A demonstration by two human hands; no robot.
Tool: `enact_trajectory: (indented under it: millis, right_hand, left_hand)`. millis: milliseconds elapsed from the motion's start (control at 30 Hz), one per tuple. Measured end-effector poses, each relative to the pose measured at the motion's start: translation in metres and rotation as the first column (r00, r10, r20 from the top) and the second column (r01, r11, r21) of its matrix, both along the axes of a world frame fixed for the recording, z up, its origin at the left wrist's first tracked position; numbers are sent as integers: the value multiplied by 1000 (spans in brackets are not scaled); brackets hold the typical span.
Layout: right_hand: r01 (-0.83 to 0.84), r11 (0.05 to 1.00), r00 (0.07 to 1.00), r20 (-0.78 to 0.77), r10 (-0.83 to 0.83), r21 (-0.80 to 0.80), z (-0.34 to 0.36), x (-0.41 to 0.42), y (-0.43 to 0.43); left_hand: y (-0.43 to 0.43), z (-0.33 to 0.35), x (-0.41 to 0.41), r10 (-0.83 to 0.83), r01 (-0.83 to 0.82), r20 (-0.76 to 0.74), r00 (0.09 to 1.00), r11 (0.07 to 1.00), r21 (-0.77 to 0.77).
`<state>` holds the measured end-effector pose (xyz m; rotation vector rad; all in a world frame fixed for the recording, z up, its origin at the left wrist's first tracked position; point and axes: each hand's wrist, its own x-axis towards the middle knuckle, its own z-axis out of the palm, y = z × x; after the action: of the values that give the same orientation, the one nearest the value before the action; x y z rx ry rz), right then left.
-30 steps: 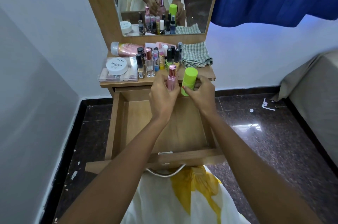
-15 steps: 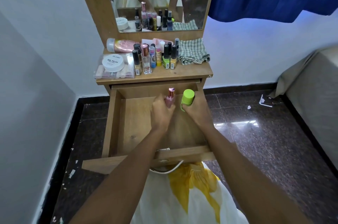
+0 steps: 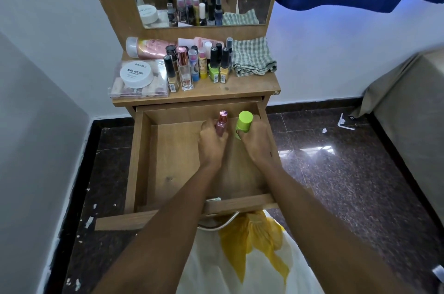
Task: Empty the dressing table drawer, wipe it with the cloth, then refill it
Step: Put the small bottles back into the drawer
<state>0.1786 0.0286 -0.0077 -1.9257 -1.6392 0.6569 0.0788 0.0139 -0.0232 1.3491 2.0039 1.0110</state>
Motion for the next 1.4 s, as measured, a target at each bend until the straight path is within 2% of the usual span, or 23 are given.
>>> enact_trajectory:
  millis: [233,333,433,533,667,933,1067,1233,1400]
  right_hand:
    - [75,994,997,-24,-77,-78,-12,-8,-6]
    - [141,974,982,-96,-160,-175,-13,-9,-6]
    - [236,931,930,-212,-299,-277,-13,-12,-2]
    - [348,866,810,-349,-471,-360,-18,-19,3]
    - [471,742,542,-507,-670,-477,-35,-33,8]
    - [582,648,252,-649,-718,-491,-41,-38,22]
    - [571,613,62,-716,-695,-546,-37,-39,28]
    - [633,589,87,-711,-698,-502,-37,-40,31]
    - [615,599,93,-707,-701,-513,-37,-42,32]
  left_hand:
    - [4,-7,3,3,-4,17,1000,1000,17]
    - [4,-7,5,-2,2,17,1000,1000,26]
    - [5,-10,3,-24,23,68,997,1000,20]
    - [7,-15,-2,-37,37,79,996,999,10]
    - [9,-21,-6,-50,52,91,995,999,-18]
    - [17,-20,3,-72,72,122,990,997,7]
    - [24,-22,10,-77,78,129,989,997,3]
    - [31,-23,14,-89,88,125,988,996,14]
    - [35,-20,16,-85,84,136,987,996,12]
